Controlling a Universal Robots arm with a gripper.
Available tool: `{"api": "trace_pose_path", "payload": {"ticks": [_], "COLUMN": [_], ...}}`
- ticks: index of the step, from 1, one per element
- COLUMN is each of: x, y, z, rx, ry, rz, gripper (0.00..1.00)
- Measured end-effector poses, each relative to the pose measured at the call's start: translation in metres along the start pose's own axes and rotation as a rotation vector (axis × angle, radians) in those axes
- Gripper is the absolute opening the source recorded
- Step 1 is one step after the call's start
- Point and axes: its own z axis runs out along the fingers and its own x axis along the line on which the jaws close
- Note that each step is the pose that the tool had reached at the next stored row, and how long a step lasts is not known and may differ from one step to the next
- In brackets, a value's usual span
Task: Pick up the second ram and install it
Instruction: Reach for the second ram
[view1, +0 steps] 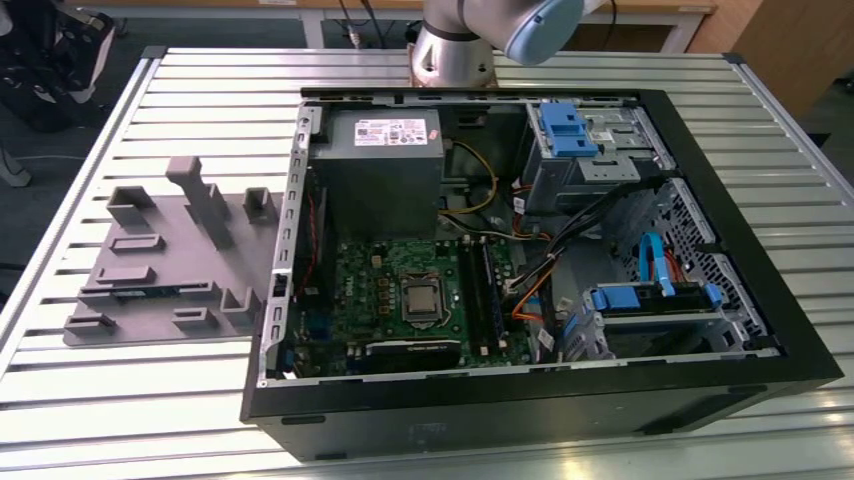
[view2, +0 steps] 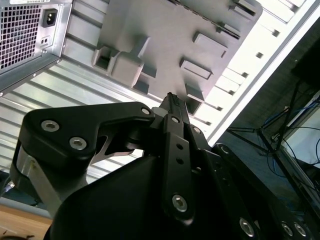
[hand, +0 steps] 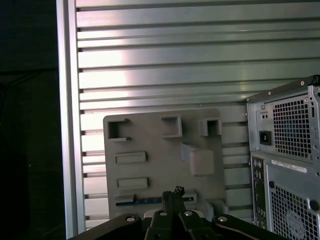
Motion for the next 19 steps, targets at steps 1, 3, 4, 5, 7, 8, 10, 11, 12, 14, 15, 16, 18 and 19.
{"api": "trace_pose_path", "payload": {"ticks": [1, 3, 4, 5, 7, 8, 10, 11, 12, 14, 15, 16, 18, 19], "x": [0.0005, 0.0013, 0.0016, 0.0019, 0.0025, 0.0031, 0.0044, 0.0051, 0.006, 0.0074, 0.008, 0.0085, 0.0091, 0.0093], "y": [-0.0001, -0.0004, -0.0008, -0.0015, -0.003, -0.0036, -0.0044, -0.0047, -0.0049, -0.0051, -0.0052, -0.0053, -0.0053, -0.0053], "z": [0.0, 0.0, 0.0, -0.0001, -0.0001, -0.0002, -0.0002, -0.0002, -0.0003, -0.0003, -0.0003, -0.0004, -0.0004, -0.0004], "rx": [0.0, -0.0001, -0.0001, -0.0001, -0.0001, 0.0, 0.0, 0.0, -0.0001, 0.0, 0.0, 0.0, 0.0, 0.0], "ry": [0.0, -0.0001, 0.0, 0.0, 0.0, -0.0001, -0.0001, -0.0001, 0.0, -0.0001, -0.0001, 0.0, 0.0, -0.0001], "rz": [0.0, 0.0, 0.0, 0.0, 0.0, 0.0, 0.0, 0.0, 0.0, 0.0, 0.0, 0.0, 0.0, 0.0], "gripper": [0.11, 0.11, 0.11, 0.11, 0.11, 0.11, 0.11, 0.11, 0.11, 0.11, 0.11, 0.11, 0.11, 0.11]}}
